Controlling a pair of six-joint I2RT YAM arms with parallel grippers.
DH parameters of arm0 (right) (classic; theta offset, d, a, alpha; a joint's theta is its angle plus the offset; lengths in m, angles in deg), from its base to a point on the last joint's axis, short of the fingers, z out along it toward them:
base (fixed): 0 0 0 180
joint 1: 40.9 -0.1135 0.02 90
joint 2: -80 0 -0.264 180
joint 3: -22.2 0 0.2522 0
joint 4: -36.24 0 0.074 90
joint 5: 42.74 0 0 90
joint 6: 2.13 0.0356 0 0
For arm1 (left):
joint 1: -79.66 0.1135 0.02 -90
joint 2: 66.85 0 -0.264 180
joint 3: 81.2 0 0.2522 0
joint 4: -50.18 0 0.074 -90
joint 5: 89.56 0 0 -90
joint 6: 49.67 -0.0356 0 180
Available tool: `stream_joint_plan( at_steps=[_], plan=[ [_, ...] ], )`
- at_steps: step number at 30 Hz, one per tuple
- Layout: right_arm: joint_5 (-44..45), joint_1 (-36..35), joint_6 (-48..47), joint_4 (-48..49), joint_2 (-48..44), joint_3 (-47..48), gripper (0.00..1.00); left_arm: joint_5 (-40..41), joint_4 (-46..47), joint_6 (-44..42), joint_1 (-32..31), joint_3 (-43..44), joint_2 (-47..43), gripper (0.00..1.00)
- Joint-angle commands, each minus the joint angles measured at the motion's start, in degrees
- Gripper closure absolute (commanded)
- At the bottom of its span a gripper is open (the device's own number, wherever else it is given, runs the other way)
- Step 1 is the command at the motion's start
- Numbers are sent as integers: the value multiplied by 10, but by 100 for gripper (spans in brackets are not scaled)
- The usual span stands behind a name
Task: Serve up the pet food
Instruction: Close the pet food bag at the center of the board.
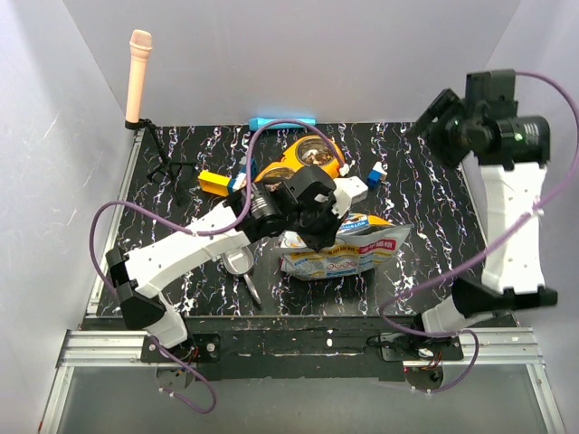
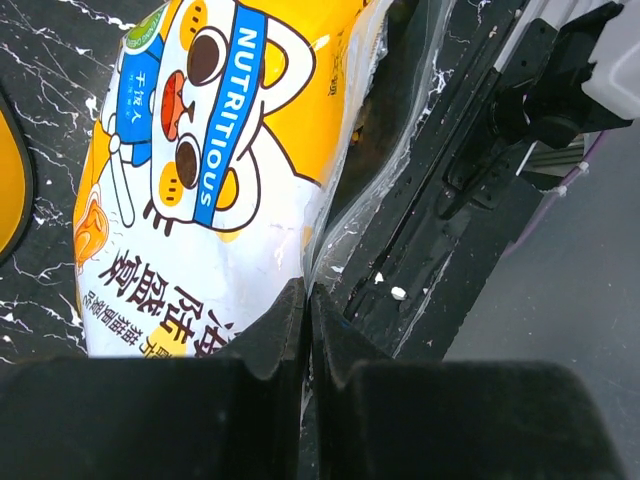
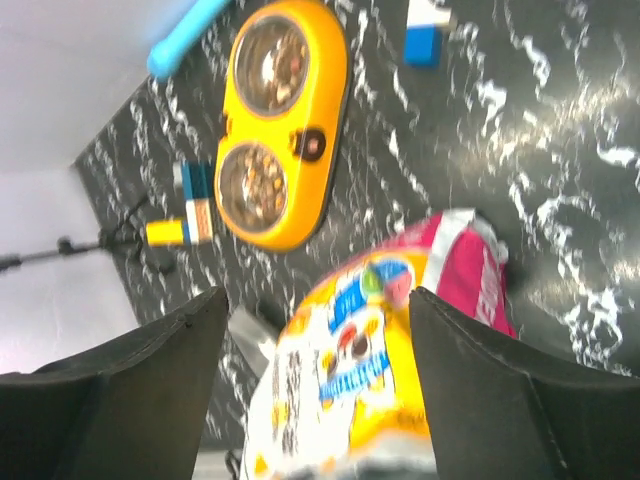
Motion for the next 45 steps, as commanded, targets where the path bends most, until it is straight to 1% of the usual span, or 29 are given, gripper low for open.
stream_joint_plan(
  at_steps=[1,3,6,8,10,12,14,16,19,21,23,25,27,29,31,35,39,41,44,45],
  plan=[
    [-126,-1,9,-161,-85,-44,17,3,-15,4,3,67,29,100],
    [-174,-12,8,-169,-102,-54,16,21,-21,10,5,94,51,100],
    [-174,-21,29,-165,-161,-111,15,42,-34,23,13,143,85,100],
    [-198,-21,42,-157,-191,-154,15,41,-29,36,24,163,100,100],
    [-213,-32,64,-147,-212,-199,15,23,-21,50,36,173,111,100],
    [-194,-63,99,-135,-230,-233,16,17,-20,58,42,194,124,100],
    [-162,-79,129,-138,-243,-255,16,15,-22,66,50,223,139,100],
    [-155,-94,176,-128,-258,-290,16,6,-31,81,64,258,157,100],
    [-132,-141,260,-54,-294,-366,16,-18,-39,96,83,304,179,100],
    [-137,-148,318,39,-314,-436,15,-33,-43,102,84,321,186,100],
    [-146,-153,360,104,-314,-473,14,-47,-41,112,84,323,180,100],
    [-125,-167,370,137,-291,-465,14,-72,-18,119,84,306,164,100],
    [-90,-171,360,146,-262,-433,13,-98,-6,128,84,292,150,100],
    [-84,-171,350,155,-237,-407,13,-118,-3,133,84,280,139,100],
    [-80,-174,345,146,-214,-386,13,-121,0,135,84,261,118,100],
    [-63,-189,348,90,-167,-346,16,-123,31,117,84,242,91,100],
    [-44,-216,345,11,-121,-282,19,-114,27,83,83,263,89,100],
    [-20,-223,341,-23,-95,-247,21,-102,27,62,78,260,85,100],
    [11,-233,326,-67,-55,-178,32,-94,25,40,74,248,76,100],
    [17,-235,322,-88,-40,-151,33,-89,26,38,73,245,73,100]
  ],
)
